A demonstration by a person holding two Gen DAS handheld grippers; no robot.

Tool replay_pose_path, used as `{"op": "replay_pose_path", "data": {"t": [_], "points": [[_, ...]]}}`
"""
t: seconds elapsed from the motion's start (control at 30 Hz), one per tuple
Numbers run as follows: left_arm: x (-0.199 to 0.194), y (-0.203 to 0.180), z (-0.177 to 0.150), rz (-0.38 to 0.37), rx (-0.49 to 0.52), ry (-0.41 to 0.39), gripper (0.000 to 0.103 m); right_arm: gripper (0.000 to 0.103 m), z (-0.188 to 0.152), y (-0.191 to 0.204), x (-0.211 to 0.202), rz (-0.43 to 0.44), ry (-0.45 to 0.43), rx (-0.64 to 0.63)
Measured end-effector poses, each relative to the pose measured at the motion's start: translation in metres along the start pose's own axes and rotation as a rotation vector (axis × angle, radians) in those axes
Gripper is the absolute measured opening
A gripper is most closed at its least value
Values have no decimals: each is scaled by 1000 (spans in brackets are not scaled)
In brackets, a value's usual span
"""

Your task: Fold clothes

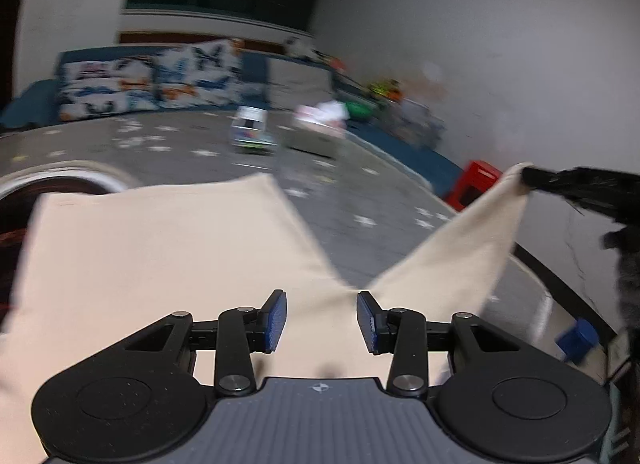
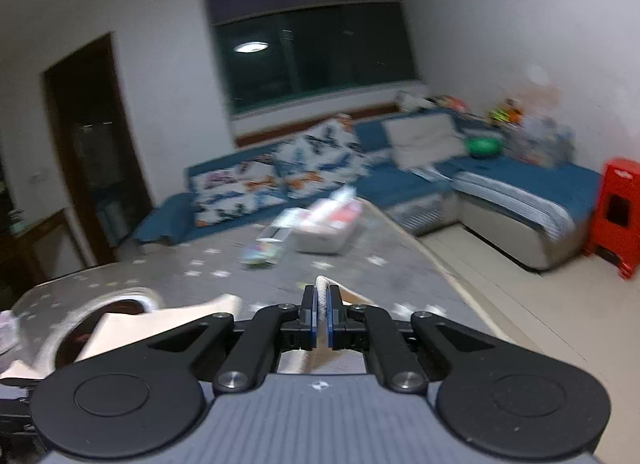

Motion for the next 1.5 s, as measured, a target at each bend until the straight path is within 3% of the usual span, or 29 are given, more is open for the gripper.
{"op": "replay_pose_path", "data": {"t": [0.3, 0.53, 0.67, 0.87, 1.2, 1.33, 1.4, 1.5], "points": [[-59, 85, -19, 173, -131, -58, 42, 4, 16, 133, 11, 277, 22, -213], [-89, 121, -40, 233, -202, -77, 45, 4, -34, 235, 52, 478, 174, -353], [-93, 130, -47, 248, -219, -69, 45, 6, -75, 269, 69, 556, 302, -402], [-89, 121, -42, 243, -164, -74, 45, 11, -90, 262, 55, 575, 337, -409], [-63, 98, -34, 207, -79, -45, 43, 11, -98, 156, 59, 338, 425, -383], [-52, 89, -38, 200, -38, -10, 43, 11, -110, 134, 65, 302, 459, -355], [-47, 88, -41, 214, -25, 9, 32, 11, -114, 130, 69, 290, 471, -352], [-46, 89, -44, 241, -12, 22, 25, 11, -112, 129, 71, 279, 461, -366]]}}
Point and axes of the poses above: each gripper's, at about its wrist camera, not at the fingertips, and x roughly the way its jaws point, y to its left, z to its top, the point moved 7 cm from there along x, roughly the way its jaws point, and after that the axes turned 2 degrees about -x, right-handed, at the moved point
